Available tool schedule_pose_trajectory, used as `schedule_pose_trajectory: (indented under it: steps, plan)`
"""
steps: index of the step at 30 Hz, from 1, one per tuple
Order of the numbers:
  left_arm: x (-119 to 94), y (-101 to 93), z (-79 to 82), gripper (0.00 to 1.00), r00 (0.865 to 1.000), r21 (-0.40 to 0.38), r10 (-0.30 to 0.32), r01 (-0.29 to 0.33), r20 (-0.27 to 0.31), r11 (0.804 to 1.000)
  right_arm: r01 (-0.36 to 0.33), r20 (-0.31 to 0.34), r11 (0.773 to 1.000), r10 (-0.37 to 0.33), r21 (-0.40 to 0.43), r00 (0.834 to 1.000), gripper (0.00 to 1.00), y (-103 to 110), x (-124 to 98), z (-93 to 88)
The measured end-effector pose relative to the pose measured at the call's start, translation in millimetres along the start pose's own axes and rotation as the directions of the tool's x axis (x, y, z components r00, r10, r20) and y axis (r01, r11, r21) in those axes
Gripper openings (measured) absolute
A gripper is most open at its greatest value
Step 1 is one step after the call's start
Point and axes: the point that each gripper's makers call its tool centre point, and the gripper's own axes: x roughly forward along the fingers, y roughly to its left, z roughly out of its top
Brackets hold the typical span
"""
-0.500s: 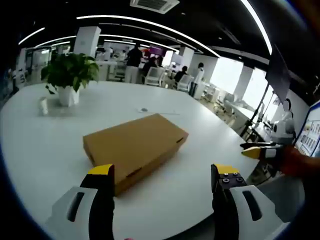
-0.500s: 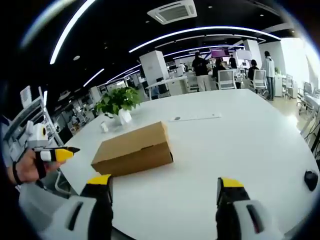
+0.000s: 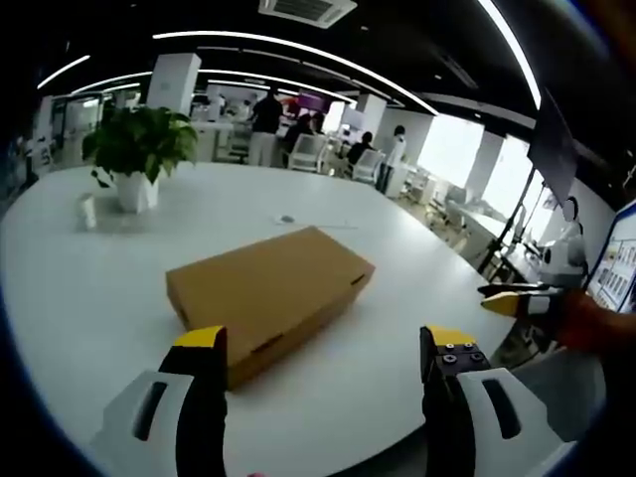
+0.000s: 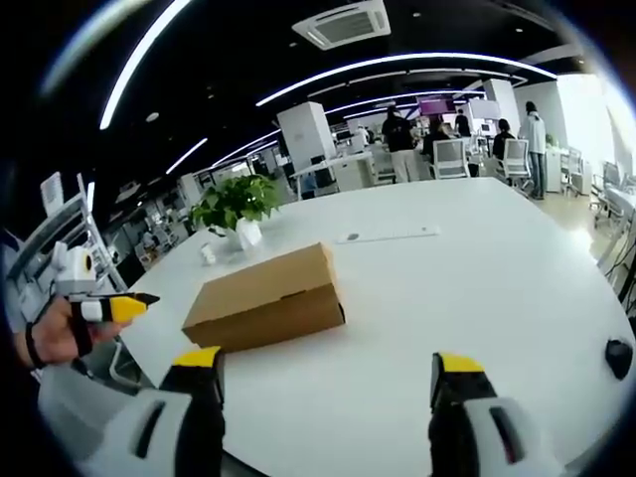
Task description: Operate the shoe box by opening the lid, removing the specified soft item, and placing it in the target area until the item is outside and the box remains undamaged.
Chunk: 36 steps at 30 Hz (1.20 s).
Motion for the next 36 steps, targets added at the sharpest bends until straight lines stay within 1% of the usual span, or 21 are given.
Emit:
schedule_pose_trajectory:
  steps: [14, 18, 26, 29, 33, 36]
  plan:
    - [0.7, -1.1, -2.2, 0.83, 1.000, -0.008, -0.007, 0.007, -0.007, 1.000, -0.011, -0.007, 1.000, 0.011, -0.006, 1.000, 0.85, 2.5, 1.5, -1.6]
    - [0.4, -0.5, -1.6, 0.82, 1.000, -0.006, -0.004, 0.004, -0.005, 1.000, -0.011, -0.015, 1.000, 0.011, -0.016, 1.000, 0.85, 3.2, 1.7, -2.9]
    - [-0.6, 1.4, -1.2, 0.82, 1.000, -0.029, -0.001, 0.001, 0.003, 1.000, -0.013, -0.028, 0.999, 0.012, -0.046, 1.000, 0.85, 5.7, 2.7, -5.3]
    - [0.3, 0.9, -3.9, 0.82, 1.000, -0.035, -0.007, 0.006, -0.008, 0.999, -0.021, -0.027, 0.999, 0.020, -0.049, 0.999, 0.85, 7.9, 3.4, -5.0]
    - [0.0, 0.0, -2.2, 0.82, 1.000, -0.032, -0.007, 0.006, -0.004, 0.999, -0.024, -0.030, 0.998, 0.022, -0.059, 0.999, 0.86, 9.2, 3.8, -5.2]
    - [0.7, 0.2, -3.6, 0.82, 1.000, -0.034, -0.007, 0.007, -0.010, 0.999, -0.026, -0.024, 0.998, 0.025, -0.051, 0.999, 0.86, 9.3, 3.6, -3.9]
